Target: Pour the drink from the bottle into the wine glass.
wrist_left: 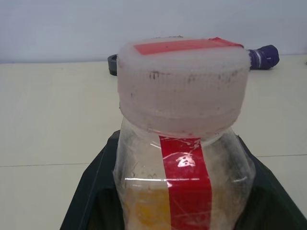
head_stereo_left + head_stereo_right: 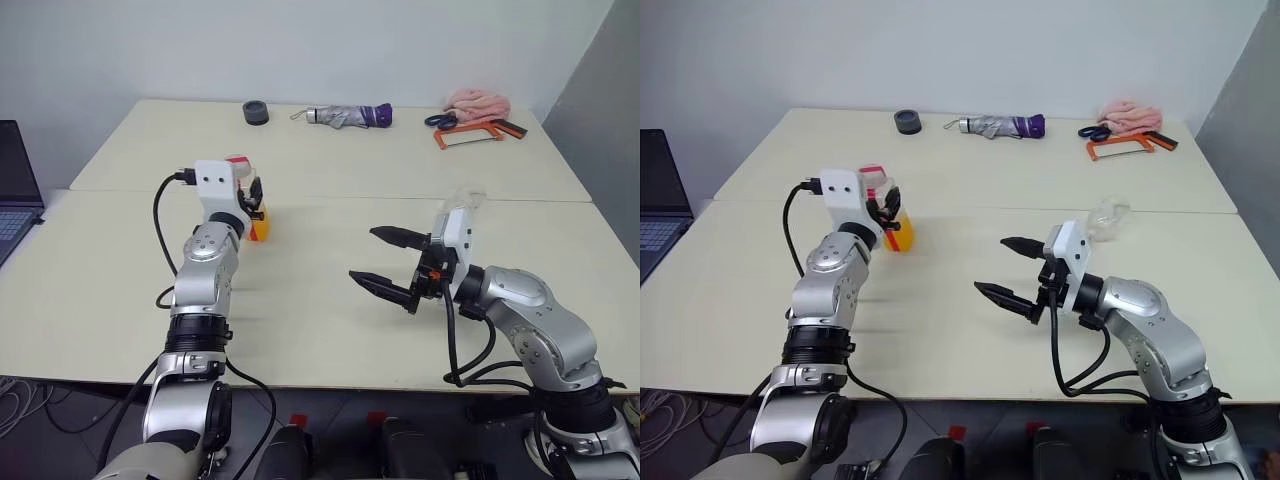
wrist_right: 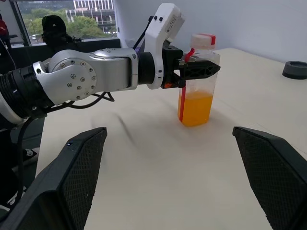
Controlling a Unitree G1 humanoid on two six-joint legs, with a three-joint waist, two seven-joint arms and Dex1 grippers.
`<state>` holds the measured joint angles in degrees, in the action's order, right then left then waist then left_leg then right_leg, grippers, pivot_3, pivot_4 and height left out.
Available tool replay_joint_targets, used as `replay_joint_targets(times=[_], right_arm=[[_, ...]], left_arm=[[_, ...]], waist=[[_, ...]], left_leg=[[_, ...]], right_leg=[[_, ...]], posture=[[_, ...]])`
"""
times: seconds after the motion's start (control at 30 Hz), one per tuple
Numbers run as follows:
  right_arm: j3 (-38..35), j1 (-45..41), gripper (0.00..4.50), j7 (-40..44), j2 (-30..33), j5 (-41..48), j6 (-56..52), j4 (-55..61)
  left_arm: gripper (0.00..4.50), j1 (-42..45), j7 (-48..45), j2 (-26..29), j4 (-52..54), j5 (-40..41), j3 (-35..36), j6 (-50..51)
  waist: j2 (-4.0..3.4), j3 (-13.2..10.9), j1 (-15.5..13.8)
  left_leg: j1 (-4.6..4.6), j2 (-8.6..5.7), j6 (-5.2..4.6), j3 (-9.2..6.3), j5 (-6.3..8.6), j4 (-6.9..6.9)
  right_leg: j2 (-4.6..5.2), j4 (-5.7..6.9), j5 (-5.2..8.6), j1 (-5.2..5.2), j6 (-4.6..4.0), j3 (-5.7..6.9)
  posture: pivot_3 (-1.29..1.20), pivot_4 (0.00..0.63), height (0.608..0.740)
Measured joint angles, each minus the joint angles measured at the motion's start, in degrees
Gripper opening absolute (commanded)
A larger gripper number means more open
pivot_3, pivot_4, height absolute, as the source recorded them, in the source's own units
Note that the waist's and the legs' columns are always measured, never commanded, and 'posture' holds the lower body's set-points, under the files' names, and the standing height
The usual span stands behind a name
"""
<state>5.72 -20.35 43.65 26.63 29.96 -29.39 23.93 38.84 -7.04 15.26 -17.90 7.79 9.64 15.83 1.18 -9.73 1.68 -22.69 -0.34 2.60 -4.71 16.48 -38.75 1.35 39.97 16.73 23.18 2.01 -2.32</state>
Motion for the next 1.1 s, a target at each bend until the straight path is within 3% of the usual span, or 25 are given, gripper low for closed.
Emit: replay_joint_targets(times=[0.2, 0.73, 1.1], right_arm=[[-0.01, 0.00, 4.50, -0.21, -0.02, -0.20, 0.00, 0.00], [-3.74, 3.08, 4.50, -2.79, 2.86, -1.73, 0.80, 3.65], [-0.75, -7.63, 4.50, -11.71, -0.32, -1.79, -10.58, 4.59]], left_arm=[[1.95, -1.29, -4.33, 0.20, 1.14, 1.00, -0.56, -0.79], [1.92, -5.58, -40.25, 3.78, 4.90, 11.41, -7.90, -4.13], [1.92, 1.03, -55.87, -0.46, -0.97, 12.22, -14.93, -8.95]], waist=[[0.00, 0.00, 0.01], [0.00, 0.00, 0.07], [-0.01, -0.01, 0.28]], left_leg=[[0.00, 0.01, 0.01, 0.00, -0.01, 0.00], [-0.02, -0.01, -0.01, 0.02, 0.01, 0.00], [-0.05, -0.04, -0.02, 0.02, 0.01, 0.00]], right_leg=[[0.00, 0.00, 0.00, 0.01, 0.00, 0.00], [-0.03, -0.02, 0.00, 0.01, 0.00, 0.00], [-0.04, -0.02, 0.00, 0.05, -0.01, -0.01]], posture=[[0.00, 0.150, 0.740], [0.00, 0.150, 0.740], [0.00, 0.150, 0.740]])
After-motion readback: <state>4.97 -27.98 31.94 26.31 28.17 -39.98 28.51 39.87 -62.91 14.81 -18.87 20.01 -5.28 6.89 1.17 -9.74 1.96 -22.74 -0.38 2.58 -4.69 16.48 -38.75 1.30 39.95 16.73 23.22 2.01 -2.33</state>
